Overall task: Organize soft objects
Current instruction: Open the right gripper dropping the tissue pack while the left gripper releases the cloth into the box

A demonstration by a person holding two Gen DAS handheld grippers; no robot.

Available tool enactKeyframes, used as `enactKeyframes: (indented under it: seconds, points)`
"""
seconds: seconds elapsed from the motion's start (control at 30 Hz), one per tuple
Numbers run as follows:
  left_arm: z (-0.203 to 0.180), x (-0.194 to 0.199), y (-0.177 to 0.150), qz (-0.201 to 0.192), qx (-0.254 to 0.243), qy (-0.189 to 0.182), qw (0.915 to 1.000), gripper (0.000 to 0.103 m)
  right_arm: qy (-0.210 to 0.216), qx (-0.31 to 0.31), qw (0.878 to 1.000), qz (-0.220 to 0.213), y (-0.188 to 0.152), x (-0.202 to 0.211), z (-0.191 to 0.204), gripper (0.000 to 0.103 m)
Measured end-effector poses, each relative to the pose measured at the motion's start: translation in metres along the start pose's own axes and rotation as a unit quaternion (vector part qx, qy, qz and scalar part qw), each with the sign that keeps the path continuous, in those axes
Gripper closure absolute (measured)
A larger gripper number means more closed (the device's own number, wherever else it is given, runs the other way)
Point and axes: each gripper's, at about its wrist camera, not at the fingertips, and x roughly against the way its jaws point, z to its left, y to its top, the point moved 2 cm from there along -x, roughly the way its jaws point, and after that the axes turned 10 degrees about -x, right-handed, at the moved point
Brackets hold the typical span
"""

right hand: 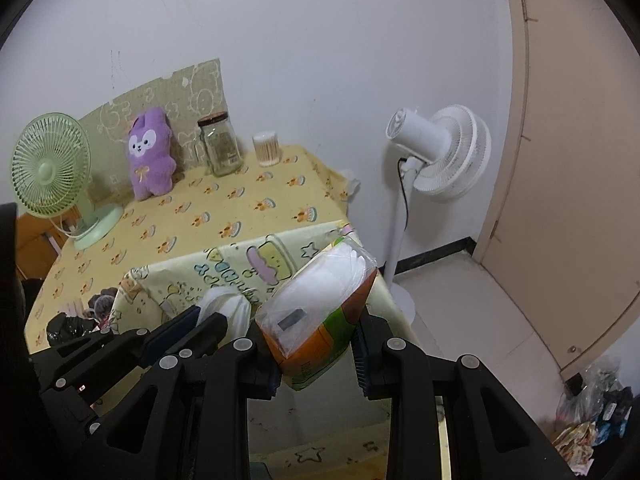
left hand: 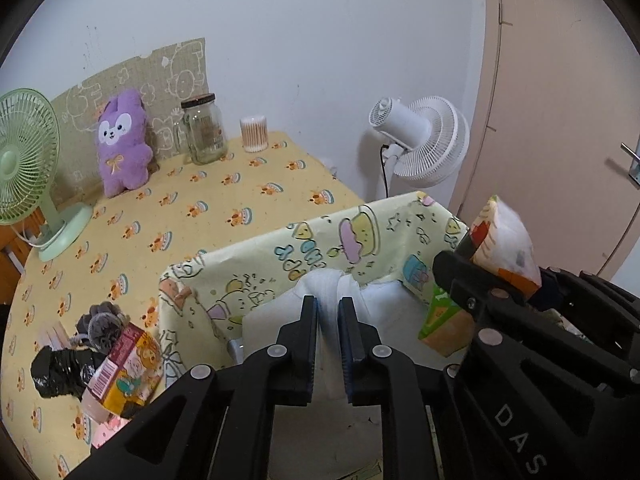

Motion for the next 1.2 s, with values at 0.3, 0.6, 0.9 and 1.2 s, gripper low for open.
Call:
enactKeyframes:
  seconds: [0.3,0.6,0.9,1.2]
  points:
    - [0.004,0.004,0.000,0.000,0.005,-0.009,0.9999,0.046,0.002,-0.006,1.000,0.014,0.003,-0.008,0.005,0.061]
    - [0.005,0.025,0.001,-0.010,0.008,-0.012,0.9999,0.017,0.018,-0.014,1.000,-0.005,0.005,0.011,0.009,0.024]
    - [0.006,0.049,-0.001,-0.022,0.001,0.006,0.9997,0.006,0.013,-0.016,1.000,-0.021,0.000,0.033,0.014,0.010]
    - [0.009,0.078,-0.005,-0.048,-0.004,0.034,0.9983,0.001,0.013,-0.005,0.999,-0.047,-0.004,0.062,0.022,0.008]
